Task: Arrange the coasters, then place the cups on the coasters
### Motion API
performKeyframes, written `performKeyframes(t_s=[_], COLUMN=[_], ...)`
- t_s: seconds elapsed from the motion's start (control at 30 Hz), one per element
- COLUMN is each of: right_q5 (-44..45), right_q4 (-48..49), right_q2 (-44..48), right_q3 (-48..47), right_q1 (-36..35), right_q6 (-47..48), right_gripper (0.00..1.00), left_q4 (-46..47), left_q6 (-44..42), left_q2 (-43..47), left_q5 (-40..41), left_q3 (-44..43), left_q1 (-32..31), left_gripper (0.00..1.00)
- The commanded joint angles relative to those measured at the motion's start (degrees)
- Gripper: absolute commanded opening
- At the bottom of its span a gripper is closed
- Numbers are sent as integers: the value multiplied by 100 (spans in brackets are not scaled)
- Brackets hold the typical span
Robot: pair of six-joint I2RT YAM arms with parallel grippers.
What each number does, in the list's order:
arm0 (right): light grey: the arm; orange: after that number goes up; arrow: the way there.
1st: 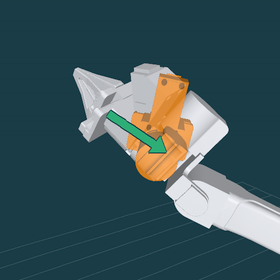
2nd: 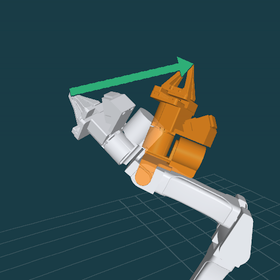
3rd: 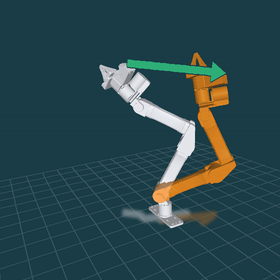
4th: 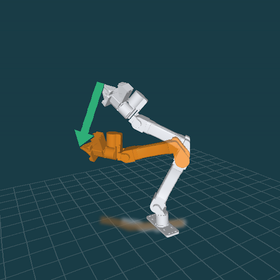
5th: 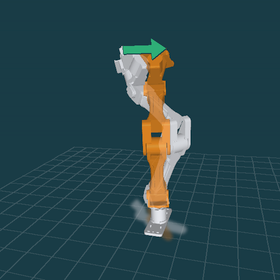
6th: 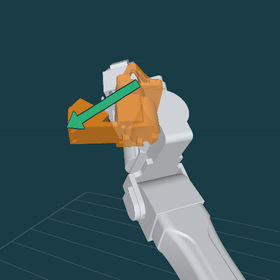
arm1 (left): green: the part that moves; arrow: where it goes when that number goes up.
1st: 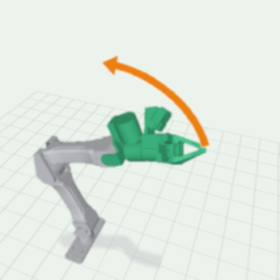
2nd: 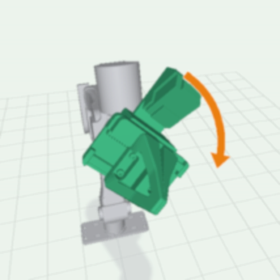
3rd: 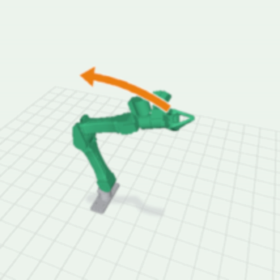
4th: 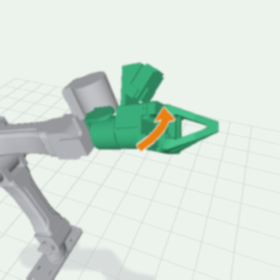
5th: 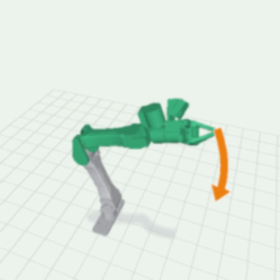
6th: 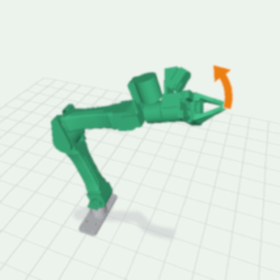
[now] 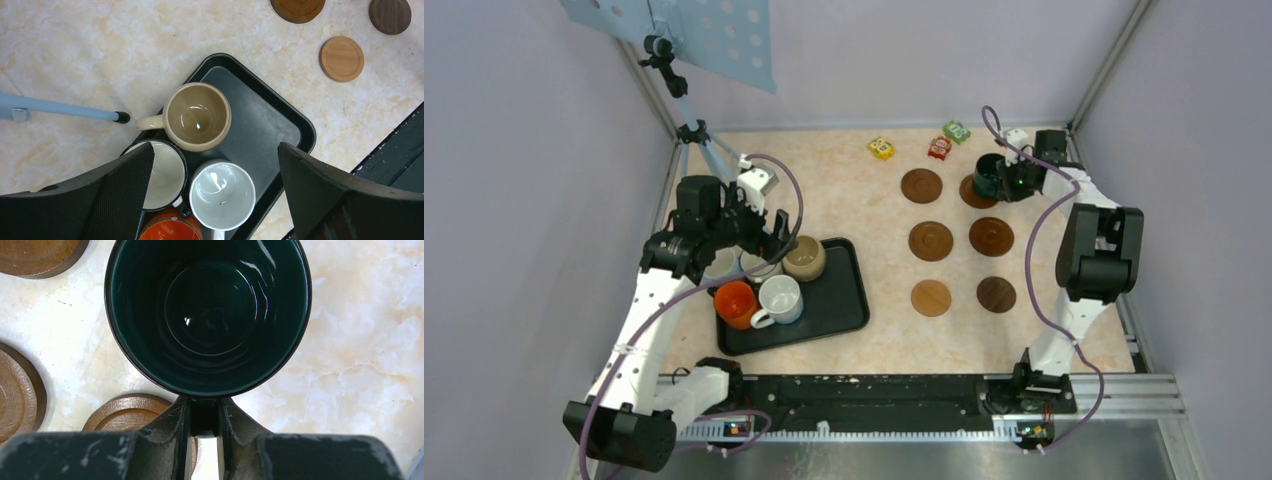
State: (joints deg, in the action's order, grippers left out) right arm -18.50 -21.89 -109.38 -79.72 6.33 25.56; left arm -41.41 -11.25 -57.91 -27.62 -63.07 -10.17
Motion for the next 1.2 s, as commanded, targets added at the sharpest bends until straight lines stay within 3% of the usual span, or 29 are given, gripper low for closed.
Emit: performKeyframes(t_s=[0.0,0.6,1.17], right_q5=[-276,-405,-477], right_q4=[513,299,-138], right_q2=[23,-65,385], right_q3=[-257,-229,-362], right_q1=[35,35,35], right_q6=[128,263,252], right_gripper=[0,0,64], left_q4=[256,238,182], left_q6=[-27,-9,-47], left_q2=[-17,-19,-46], left_q5=[-105,-145,-187], left_q3=[15,15,-20], left_q1=[41,75,86], left_gripper=[99,99,99])
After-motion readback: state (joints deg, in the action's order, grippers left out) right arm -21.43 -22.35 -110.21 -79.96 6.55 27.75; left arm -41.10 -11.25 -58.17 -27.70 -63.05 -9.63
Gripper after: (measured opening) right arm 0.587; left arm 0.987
